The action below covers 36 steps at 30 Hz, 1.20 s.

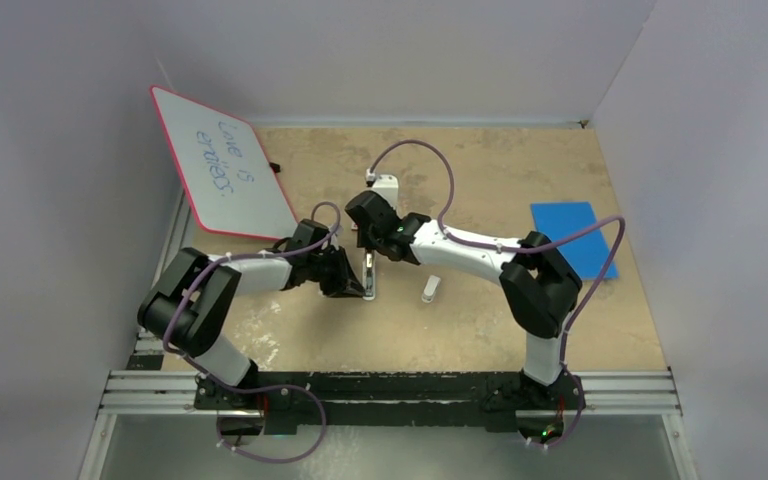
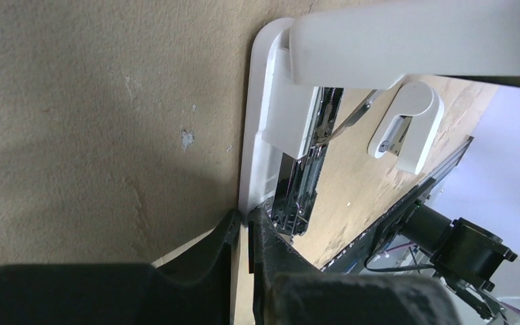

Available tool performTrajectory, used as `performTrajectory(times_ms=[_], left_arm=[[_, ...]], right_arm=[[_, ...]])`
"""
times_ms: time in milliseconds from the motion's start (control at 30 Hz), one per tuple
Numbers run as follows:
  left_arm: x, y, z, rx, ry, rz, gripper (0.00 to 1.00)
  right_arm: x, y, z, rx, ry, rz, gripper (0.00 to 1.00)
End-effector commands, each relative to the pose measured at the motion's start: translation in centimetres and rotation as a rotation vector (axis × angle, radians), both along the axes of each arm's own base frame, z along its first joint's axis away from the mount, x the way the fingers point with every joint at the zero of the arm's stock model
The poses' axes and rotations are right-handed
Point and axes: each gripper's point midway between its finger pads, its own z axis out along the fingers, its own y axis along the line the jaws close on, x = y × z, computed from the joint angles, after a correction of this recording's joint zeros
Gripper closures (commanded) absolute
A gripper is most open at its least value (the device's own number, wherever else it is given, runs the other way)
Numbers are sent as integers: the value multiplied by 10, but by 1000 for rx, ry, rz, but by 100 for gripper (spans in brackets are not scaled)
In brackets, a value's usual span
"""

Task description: Load the staples into the stapler

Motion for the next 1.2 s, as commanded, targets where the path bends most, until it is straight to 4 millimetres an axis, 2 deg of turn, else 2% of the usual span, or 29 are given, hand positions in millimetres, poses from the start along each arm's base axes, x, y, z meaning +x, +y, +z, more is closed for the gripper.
performTrajectory(times_ms=[0, 167, 567, 833, 967, 1167], left_arm=[[0, 1, -24, 65, 15, 21, 93], [-7, 4, -35, 73, 53, 34, 94], [-10, 2, -40, 55, 70, 38, 97], [-9, 3, -42, 60, 67, 37, 97], [-9, 3, -41, 55, 65, 36, 97], [-8, 5, -40, 69, 47, 21, 96]], right_arm=[[-16, 18, 26, 80, -28, 43, 71], [-39, 20, 18, 65, -9, 21, 72], [-92, 18, -5, 64, 32, -12, 78], [-112, 20, -22, 42, 71, -3, 78], [-118, 19, -30, 49, 101, -4, 72], [-123, 23, -26, 89, 123, 10, 56]])
